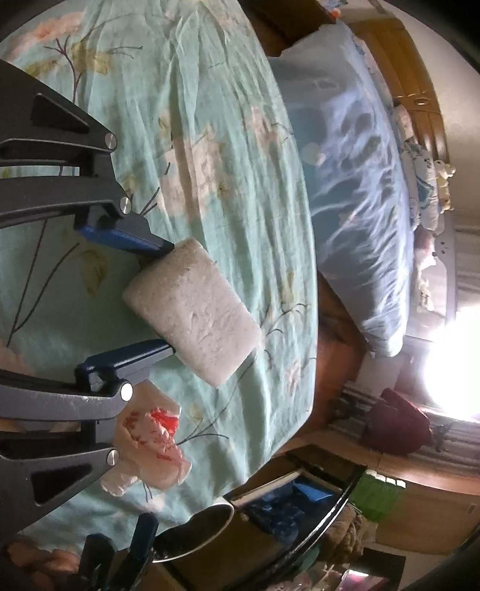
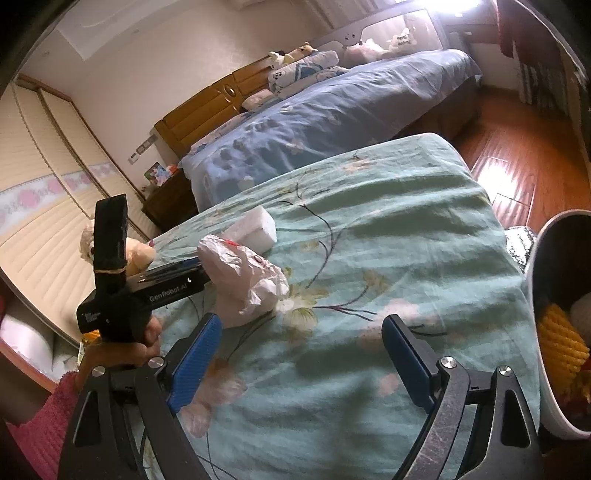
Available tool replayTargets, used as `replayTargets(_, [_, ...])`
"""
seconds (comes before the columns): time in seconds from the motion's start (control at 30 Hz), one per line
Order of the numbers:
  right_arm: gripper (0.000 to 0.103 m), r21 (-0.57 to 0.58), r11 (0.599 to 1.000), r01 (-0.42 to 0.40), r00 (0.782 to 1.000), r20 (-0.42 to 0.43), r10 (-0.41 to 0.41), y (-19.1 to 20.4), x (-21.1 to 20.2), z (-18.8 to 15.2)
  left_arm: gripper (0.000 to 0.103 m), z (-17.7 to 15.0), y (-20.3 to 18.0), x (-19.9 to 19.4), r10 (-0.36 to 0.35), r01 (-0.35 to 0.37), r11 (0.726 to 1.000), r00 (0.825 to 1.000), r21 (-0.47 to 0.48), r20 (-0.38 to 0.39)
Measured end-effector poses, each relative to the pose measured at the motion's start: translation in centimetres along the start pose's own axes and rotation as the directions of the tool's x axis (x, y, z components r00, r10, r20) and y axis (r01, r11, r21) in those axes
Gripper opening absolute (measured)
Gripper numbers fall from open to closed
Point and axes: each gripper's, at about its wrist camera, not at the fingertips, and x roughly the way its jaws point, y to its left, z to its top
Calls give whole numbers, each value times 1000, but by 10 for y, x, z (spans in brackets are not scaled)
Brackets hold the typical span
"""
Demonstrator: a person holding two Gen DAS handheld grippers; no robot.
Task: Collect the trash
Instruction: 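Grasp the white sponge block with the left tool while the right grasps the crumpled tissues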
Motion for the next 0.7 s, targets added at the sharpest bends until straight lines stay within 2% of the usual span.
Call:
replayTargets(0.1, [84,-14,1000,-12,1000,-7,12,6,6,2,43,-9,0,-12,33,-33,999,999,-8,20])
replayTargets(0.27, [82,-41,999,-27,999,-21,26,20,23,5,43,-34,14,-32,72,-71,992,997,-107,8])
replayTargets(0.4, [80,-67,997,-37,999,-35,35,33,40,9,43,-52,17,-53,79,-76,981,997,-177,15])
replayTargets(0.47, [74,-79,996,-42,998,-45,39,37,47,11,43,-61,16,-64,86,-80,976,996,-203,21])
replayTargets(0.5, [65,-78,996,-43,998,-56,39,38,53,12,43,-63,14,-69,85,-79,975,996,-208,22])
replayTargets(0.53, [52,-73,997,-39,997,-63,35,37,57,13,43,-67,12,-73,86,-79,974,996,-213,23])
replayTargets(0.57, [46,-65,997,-34,997,-71,30,37,59,13,43,-70,10,-77,88,-80,974,996,-214,24])
replayTargets(0.6, [32,-54,998,-27,997,-78,23,35,61,12,43,-73,8,-81,87,-80,974,996,-213,24])
replayTargets(0.7, [29,-43,999,-32,998,-56,30,31,52,8,43,-80,-1,-89,83,-76,975,996,-207,26])
